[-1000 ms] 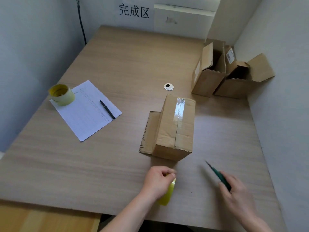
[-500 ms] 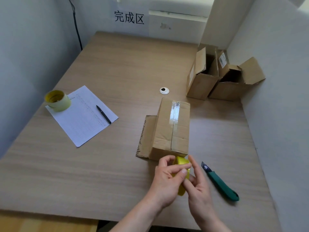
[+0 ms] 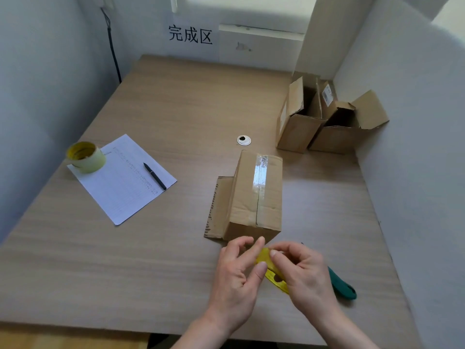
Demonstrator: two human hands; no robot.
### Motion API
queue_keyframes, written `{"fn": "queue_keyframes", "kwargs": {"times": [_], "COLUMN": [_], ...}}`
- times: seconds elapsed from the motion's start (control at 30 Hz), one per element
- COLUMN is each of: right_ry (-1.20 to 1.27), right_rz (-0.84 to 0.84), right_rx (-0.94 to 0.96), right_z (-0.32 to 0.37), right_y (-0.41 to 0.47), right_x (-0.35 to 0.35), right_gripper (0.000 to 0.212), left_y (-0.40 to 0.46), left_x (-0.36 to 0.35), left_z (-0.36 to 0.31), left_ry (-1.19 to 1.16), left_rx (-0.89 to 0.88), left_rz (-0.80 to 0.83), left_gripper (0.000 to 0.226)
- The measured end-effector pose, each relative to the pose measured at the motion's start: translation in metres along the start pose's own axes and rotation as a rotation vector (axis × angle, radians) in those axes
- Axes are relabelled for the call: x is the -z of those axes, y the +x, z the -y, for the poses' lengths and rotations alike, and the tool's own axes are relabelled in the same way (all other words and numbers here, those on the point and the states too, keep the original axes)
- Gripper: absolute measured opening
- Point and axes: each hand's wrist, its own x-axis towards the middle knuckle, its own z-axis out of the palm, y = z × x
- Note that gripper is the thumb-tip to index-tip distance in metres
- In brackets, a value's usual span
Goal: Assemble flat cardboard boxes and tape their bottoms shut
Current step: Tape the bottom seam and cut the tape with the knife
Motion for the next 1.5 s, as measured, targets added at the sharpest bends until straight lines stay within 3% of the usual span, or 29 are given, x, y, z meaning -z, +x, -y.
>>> {"fn": "queue_keyframes", "kwargs": {"times": [0.1,0.17,0.3,0.47,0.53,0.63,0.77,0.83,0.9,0.97,1.27,1.5], "right_ry": [-0.183,-0.278,-0.414,-0.427,-0.312,-0.026,0.102,-0.211,-0.761,-0.982,-1.034,-1.103], "right_rz": [0.005,0.026,0.063,0.099,0.175,0.449,0.622,0.515,0.281,0.102,0.063,0.079], "right_rx": [0.055,0.114,0.233,0.24,0.133,-0.129,-0.155,-0.043,0.104,0.172,0.288,0.216], "right_z": [0.001,0.001,0.007,0.008,0.007,0.006,0.012,0.01,0.006,0.008,-0.022,-0.03], "right_y": [0.0,0.0,-0.002,-0.007,-0.009,-0.012,-0.011,0.001,0.02,0.037,0.077,0.089], "right_x": [0.001,0.003,0.002,0.003,0.006,0.02,0.05,0.064,0.072,0.068,0.041,0.032], "right_gripper": [0.016,0.01,0.009,0.009,0.025,0.065,0.078,0.068,0.054,0.048,0.049,0.05], "left_y": [0.004,0.009,0.014,0.016,0.016,0.018,0.02,0.025,0.034,0.045,0.07,0.079], "left_x": [0.009,0.014,0.019,0.024,0.027,0.03,0.029,0.03,0.029,0.027,0.028,0.022], "left_z": [-0.003,-0.007,-0.016,-0.019,-0.018,-0.015,-0.015,-0.011,-0.006,-0.006,0.012,0.022], "left_ry": [-0.223,-0.26,-0.17,-0.016,0.028,0.007,-0.127,-0.124,-0.056,0.01,0.076,0.113], "left_rx": [0.148,0.14,0.04,-0.036,-0.041,-0.012,0.051,0.075,0.08,0.081,0.142,0.232], "left_rz": [-0.077,-0.048,0.044,0.06,0.045,-0.013,-0.085,-0.169,-0.244,-0.305,-0.383,-0.394], "left_gripper": [0.04,0.03,0.018,0.012,0.011,0.013,0.016,0.02,0.027,0.024,0.021,0.022]}}
